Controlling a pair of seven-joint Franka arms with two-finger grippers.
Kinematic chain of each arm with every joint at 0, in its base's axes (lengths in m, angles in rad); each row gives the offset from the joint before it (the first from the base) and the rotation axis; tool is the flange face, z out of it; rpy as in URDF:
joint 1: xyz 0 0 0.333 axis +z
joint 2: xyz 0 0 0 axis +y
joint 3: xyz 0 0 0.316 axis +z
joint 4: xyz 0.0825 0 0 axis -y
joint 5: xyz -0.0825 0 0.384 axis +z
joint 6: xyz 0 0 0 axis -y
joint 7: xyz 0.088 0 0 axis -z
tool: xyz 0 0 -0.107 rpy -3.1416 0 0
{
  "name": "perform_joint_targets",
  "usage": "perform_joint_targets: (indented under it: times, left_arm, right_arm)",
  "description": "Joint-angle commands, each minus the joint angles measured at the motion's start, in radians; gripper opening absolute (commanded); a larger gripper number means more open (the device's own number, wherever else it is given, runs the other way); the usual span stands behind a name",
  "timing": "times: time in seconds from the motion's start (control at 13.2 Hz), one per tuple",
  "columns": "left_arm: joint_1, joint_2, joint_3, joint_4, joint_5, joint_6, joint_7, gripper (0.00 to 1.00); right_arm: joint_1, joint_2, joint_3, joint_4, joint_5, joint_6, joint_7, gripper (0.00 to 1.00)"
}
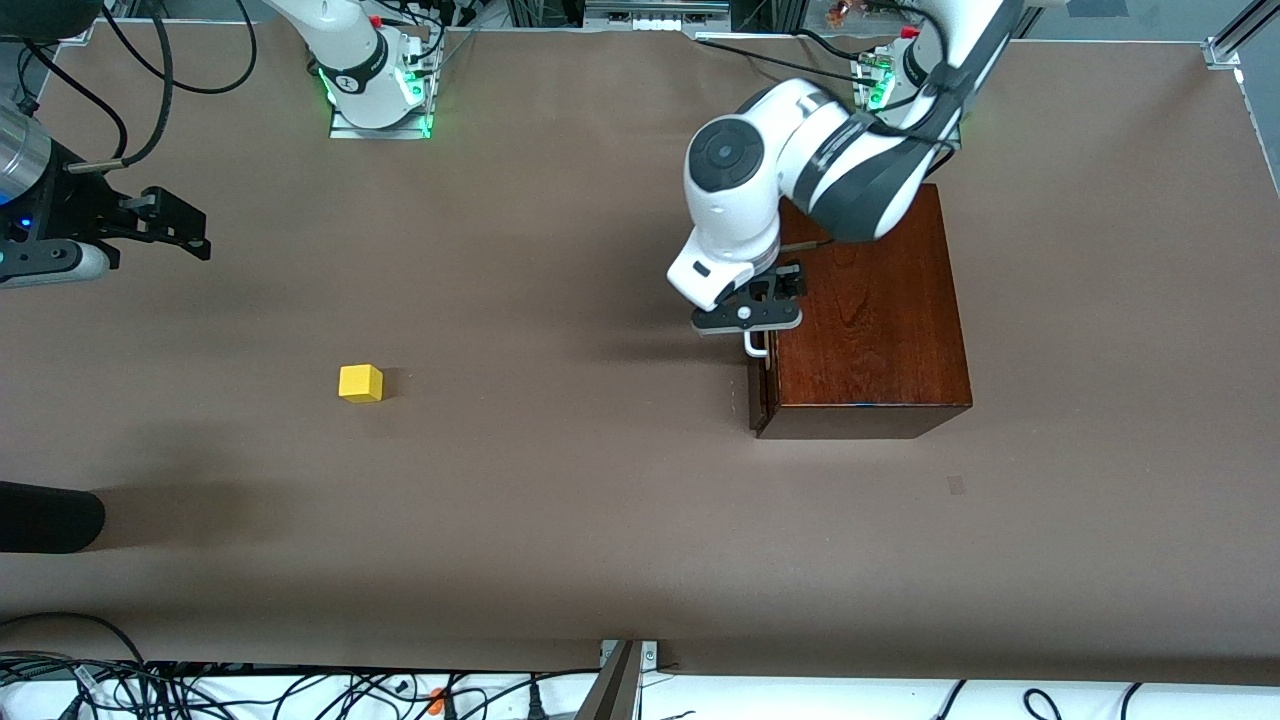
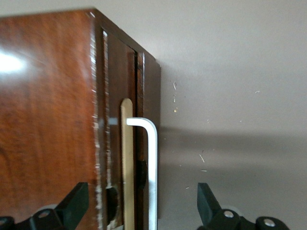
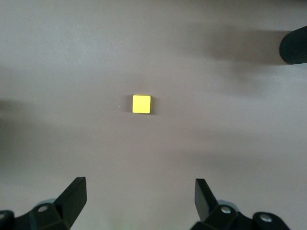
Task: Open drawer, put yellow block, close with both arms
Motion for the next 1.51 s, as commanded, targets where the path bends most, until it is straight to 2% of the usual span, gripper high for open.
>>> perform_joint_targets:
  times: [0.0, 0.61, 0.76, 1.44]
  left_arm:
    - [-0.041, 0.039, 0.006, 0.005, 0.096, -0.005, -0.083, 1.00]
    - [-0.065, 0.076, 0.009, -0.005, 0.118, -0.005, -0.118, 1.00]
    - [-0.070, 0.079, 0.007, -0.006, 0.165, -0.008, -0.118, 1.00]
    - [-0.136, 0.154, 0.007, -0.003, 0.224, -0.005, -0.129, 1.00]
  right_arm:
    - [-0.010, 0.007, 0.006, 0.026, -0.003, -0.019, -0.014, 1.00]
    - [-0.010, 0.007, 0.006, 0.024, -0.003, -0.019, -0.015, 1.00]
    - [-0.010, 0.007, 0.006, 0.024, -0.003, -0.019, -0.015, 1.00]
    - [-0.010, 0.007, 0.006, 0.026, -0.003, -0.020, -0.015, 1.00]
